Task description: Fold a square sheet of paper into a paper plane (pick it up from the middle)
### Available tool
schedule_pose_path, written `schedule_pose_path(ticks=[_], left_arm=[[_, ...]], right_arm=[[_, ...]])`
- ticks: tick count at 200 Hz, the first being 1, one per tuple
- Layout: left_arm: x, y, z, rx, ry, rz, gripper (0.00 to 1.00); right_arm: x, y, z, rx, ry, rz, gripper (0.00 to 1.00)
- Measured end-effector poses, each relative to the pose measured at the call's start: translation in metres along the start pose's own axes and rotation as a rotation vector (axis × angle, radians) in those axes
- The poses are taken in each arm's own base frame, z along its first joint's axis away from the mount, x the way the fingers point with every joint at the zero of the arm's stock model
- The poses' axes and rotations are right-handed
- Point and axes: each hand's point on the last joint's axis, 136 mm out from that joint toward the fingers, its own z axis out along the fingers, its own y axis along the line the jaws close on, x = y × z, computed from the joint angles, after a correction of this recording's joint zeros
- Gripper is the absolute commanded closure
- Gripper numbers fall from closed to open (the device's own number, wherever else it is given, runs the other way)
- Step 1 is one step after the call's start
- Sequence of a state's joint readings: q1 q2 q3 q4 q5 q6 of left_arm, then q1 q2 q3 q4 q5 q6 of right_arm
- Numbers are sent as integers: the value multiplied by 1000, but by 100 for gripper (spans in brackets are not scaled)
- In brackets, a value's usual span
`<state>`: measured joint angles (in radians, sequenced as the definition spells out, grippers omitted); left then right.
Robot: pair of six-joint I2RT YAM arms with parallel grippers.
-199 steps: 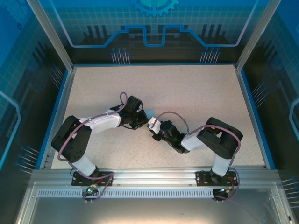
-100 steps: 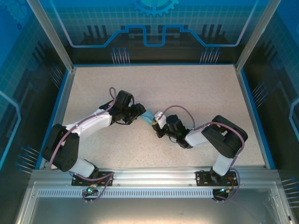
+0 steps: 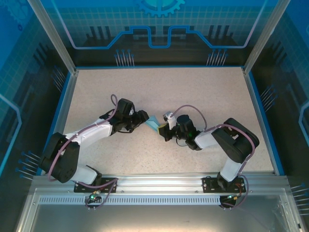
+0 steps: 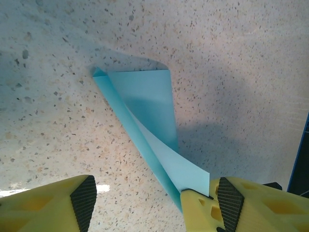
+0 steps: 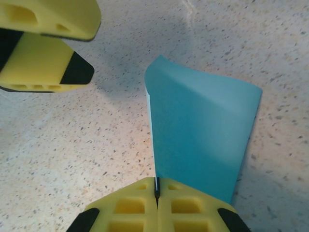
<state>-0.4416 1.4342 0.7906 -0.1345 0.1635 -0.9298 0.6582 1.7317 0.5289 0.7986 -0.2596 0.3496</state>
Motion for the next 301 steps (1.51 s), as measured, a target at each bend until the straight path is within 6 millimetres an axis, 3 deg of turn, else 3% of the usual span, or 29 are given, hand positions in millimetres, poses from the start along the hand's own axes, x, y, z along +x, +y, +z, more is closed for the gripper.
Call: schedule_pose_path(ticks=[117,301], left_arm=[[22,-2,15,51,58,43,38],[36,-7,29,86,119,66,44]], right_arm=[[26,-4,1,1,102,142,83],[29,-26,1,-72,168,448,96]])
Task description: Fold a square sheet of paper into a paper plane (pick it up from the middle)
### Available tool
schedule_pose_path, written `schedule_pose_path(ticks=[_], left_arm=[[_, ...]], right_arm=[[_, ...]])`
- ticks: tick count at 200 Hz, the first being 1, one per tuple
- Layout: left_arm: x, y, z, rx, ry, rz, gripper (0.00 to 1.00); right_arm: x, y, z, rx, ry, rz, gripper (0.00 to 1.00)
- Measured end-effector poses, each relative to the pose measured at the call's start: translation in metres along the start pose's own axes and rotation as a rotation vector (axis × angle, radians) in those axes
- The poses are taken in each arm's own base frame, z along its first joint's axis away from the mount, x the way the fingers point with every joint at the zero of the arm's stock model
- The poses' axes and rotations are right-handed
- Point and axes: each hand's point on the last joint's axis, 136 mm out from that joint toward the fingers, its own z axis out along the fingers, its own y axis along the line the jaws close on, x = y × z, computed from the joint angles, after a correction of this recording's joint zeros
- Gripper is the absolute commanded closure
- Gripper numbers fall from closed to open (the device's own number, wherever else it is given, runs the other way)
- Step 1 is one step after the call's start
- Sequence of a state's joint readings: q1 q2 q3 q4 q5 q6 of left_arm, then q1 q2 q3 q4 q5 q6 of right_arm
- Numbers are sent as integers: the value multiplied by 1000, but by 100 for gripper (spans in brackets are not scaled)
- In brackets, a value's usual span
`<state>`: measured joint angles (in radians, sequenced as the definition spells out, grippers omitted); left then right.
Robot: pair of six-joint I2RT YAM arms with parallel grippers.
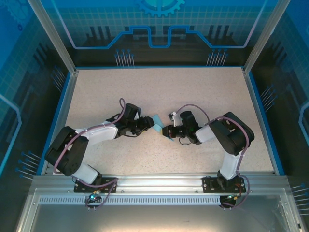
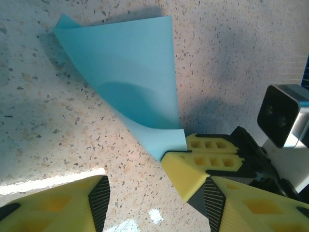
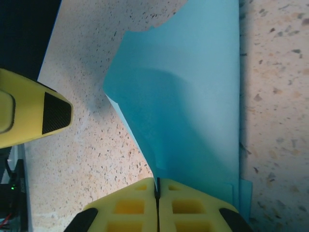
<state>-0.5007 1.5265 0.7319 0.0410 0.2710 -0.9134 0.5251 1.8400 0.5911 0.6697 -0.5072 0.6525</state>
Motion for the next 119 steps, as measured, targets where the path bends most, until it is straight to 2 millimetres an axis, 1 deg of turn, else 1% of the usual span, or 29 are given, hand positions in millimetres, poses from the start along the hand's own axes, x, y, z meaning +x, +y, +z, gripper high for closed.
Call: schedule_pose_path(ticks=[61,88,119], left_arm=[[5,0,7,5,22,9,52],[9,1,12,3,33,15,57],[7,0,19,5,35,18,64]], right_arm=[[-6,-3,-4,-40,-1,116,100],[-10,0,-5,-67,-5,150,100],[-13,-1,-8,-76,-9,188,100]])
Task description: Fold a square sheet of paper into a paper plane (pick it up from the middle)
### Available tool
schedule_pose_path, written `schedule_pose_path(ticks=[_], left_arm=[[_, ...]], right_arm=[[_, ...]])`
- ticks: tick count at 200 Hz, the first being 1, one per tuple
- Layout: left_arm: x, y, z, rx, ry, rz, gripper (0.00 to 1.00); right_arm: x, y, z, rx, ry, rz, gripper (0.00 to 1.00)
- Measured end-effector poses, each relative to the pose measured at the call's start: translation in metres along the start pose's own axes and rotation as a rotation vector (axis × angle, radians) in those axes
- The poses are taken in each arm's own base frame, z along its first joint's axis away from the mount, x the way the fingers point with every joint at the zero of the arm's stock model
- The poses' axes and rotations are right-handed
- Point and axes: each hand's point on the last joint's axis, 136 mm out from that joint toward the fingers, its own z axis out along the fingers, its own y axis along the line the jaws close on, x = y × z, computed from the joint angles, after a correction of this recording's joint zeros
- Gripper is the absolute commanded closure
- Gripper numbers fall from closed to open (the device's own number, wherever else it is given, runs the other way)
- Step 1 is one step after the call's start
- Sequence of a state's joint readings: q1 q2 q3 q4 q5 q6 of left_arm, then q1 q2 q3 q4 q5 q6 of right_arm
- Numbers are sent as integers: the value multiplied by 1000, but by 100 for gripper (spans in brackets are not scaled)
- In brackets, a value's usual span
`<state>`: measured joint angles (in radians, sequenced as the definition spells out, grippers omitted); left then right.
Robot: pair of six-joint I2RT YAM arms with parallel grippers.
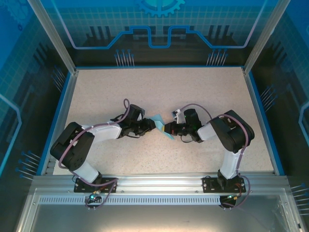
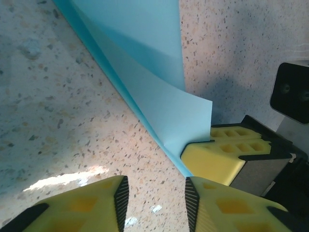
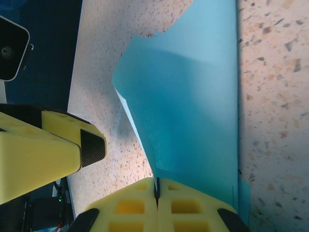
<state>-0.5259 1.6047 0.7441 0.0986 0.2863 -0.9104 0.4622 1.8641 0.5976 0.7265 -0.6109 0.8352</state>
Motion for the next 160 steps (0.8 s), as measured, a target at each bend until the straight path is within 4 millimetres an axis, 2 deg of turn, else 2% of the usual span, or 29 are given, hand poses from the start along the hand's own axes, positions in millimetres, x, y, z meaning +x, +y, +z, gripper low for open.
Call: schedule_pose_path(ticks=[67,93,124,160], left_arm=[[-11,-12,13,33,-14,13,73],[-13,-16,18,39,-13,19,74],[-16,-21,24,50,-14,26,75],[-19,-22,29,49,-12,34,70]], right_arm=[[-5,-17,-3,22,-15,108,100],[-7,-17,-2,8,-22,140,100],[-10,-18,-3,-4,-29,166,100],[-11,-19,-5,2,-27,146,100]])
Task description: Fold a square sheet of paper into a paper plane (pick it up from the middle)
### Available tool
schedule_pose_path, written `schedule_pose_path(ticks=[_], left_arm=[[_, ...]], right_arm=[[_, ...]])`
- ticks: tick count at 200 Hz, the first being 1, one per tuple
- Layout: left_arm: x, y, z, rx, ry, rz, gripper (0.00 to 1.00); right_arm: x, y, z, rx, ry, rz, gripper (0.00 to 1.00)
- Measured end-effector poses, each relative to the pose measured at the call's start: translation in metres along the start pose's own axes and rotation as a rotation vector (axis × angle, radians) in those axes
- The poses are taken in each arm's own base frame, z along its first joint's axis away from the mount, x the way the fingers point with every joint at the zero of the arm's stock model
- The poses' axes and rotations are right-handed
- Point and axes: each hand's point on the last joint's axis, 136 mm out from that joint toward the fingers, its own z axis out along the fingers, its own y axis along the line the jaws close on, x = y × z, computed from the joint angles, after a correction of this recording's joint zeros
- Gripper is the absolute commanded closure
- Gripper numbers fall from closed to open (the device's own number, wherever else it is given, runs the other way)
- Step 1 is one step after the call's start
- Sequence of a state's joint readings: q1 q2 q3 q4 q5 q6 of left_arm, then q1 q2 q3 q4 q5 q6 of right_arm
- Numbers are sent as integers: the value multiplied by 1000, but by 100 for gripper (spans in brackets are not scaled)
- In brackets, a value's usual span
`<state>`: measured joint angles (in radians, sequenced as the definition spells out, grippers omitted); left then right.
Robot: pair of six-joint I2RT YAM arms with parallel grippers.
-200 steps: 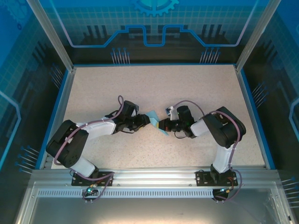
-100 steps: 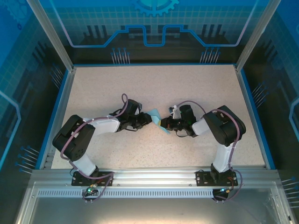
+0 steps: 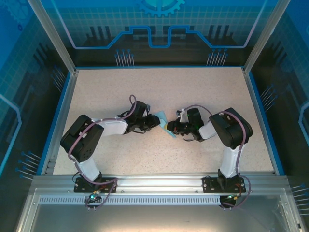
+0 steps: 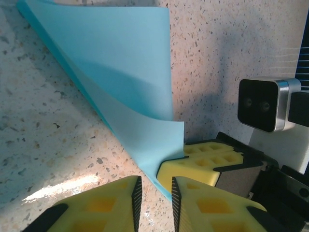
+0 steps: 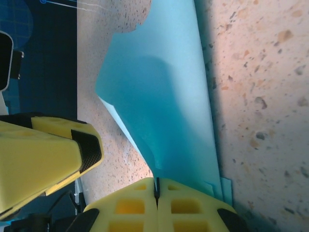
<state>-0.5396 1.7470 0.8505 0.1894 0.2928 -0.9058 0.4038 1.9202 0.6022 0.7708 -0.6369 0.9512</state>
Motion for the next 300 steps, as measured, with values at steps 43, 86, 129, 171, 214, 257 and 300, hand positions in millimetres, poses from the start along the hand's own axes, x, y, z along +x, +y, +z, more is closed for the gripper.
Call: schedule_pose_path(ticks=[43,86,129,171,214,257,300], left_arm=[[-5,-1,9,-5,2,14,72],[-7,5,16,-45,12,23,73],[-14,-5,17,-47,10,40,73],[-14,-3,20,-63,23,53,74],[-13,0,23,-77,34,49,74],[-16,-2,25,-82,36,46,74],[-18,-5,26,-86,32,48,74]], right_arm=[[1,0,0,13,16,-45,99],[2,1,0,20,39,-90,90],[1,6,-2,37,66,-154,81],[-2,9,-4,77,84,-208,78],[-4,6,-4,128,91,-252,73],[4,8,-2,159,120,-336,66],[6,6,-4,187,127,-404,66]])
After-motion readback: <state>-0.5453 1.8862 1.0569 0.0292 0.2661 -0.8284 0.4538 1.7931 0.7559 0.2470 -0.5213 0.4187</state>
